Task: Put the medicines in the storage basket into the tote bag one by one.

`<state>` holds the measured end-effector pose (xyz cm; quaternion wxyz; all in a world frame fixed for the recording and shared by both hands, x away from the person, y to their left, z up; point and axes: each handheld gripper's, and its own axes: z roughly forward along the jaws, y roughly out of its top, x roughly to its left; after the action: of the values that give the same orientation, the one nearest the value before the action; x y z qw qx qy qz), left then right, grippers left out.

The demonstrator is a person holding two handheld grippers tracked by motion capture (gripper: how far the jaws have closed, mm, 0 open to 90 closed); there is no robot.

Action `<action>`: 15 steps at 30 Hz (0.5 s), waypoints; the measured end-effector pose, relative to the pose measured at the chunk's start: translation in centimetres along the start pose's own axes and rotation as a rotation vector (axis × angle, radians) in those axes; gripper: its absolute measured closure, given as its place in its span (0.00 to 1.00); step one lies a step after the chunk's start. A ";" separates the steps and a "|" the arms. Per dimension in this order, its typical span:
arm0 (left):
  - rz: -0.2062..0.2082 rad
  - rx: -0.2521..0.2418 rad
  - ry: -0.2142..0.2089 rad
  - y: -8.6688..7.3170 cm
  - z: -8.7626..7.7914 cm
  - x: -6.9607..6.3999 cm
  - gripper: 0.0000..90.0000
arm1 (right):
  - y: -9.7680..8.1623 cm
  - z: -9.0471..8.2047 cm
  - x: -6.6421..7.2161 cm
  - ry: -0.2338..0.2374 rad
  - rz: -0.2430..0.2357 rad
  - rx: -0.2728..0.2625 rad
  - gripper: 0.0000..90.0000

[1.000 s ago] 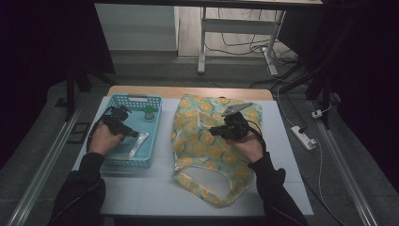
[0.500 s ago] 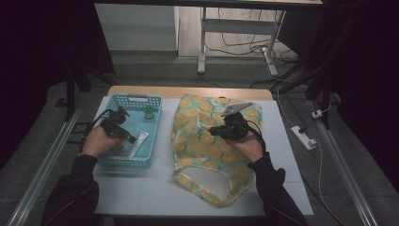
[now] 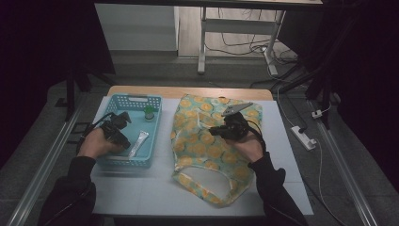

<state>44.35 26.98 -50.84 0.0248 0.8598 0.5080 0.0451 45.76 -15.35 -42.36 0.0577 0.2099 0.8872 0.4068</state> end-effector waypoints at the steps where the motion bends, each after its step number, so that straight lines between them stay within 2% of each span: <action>1: 0.001 0.002 0.002 0.0 0.0 -0.1 0.25 | 0.0 0.0 0.0 0.001 0.000 0.000 1.00; 7: -0.038 -0.024 -0.038 0.0 -0.1 0.5 0.26 | 0.0 0.0 0.0 0.002 0.000 -0.003 1.00; 15: -0.101 -0.125 -0.044 1.6 0.2 1.2 0.26 | 0.0 0.0 0.0 0.003 0.000 -0.003 1.00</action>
<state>46.28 27.25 -50.85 0.0916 0.8307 0.5462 0.0566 45.78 -15.36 -42.34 0.0565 0.2091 0.8867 0.4086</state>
